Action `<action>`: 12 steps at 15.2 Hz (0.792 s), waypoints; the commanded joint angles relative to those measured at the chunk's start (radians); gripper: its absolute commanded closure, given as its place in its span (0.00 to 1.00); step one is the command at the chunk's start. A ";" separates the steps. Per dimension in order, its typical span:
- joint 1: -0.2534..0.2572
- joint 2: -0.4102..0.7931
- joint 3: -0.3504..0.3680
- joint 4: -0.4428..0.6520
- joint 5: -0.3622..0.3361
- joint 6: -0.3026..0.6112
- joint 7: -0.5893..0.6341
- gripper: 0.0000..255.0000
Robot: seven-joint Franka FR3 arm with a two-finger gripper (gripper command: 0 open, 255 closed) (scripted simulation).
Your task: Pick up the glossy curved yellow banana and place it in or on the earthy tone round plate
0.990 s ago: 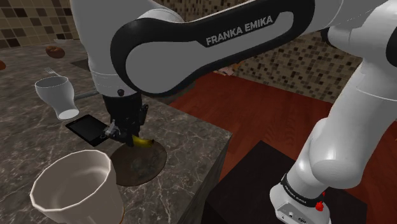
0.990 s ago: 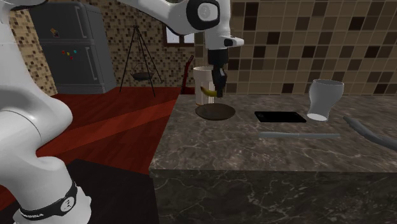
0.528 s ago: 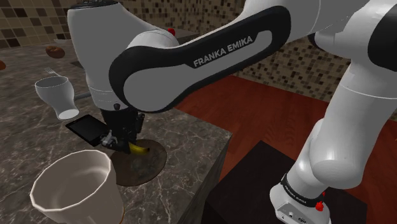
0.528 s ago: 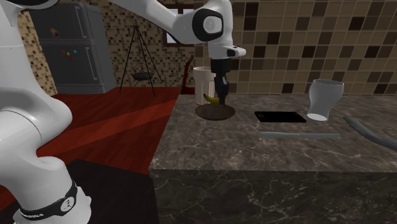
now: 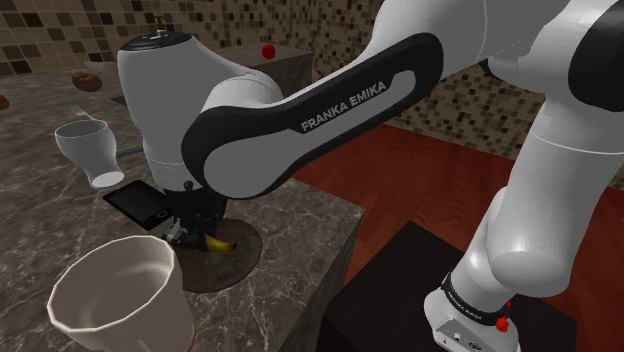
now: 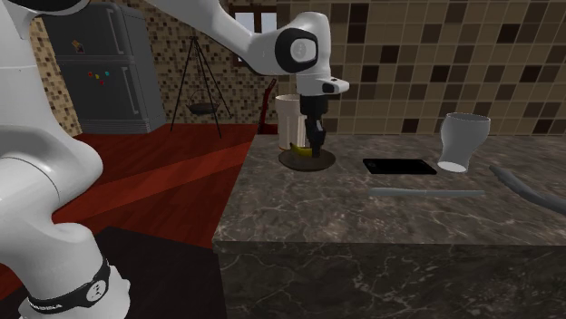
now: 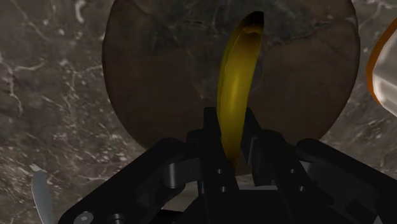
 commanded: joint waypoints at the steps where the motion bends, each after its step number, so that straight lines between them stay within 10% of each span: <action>1: 0.000 0.001 0.000 -0.001 -0.001 0.002 0.001 1.00; 5: 0.000 0.000 0.000 -0.001 -0.001 0.001 0.001 1.00; 6: 0.000 0.000 0.000 -0.001 -0.001 0.001 0.001 0.00; 12: -0.001 -0.014 0.002 0.018 0.011 -0.028 -0.007 0.00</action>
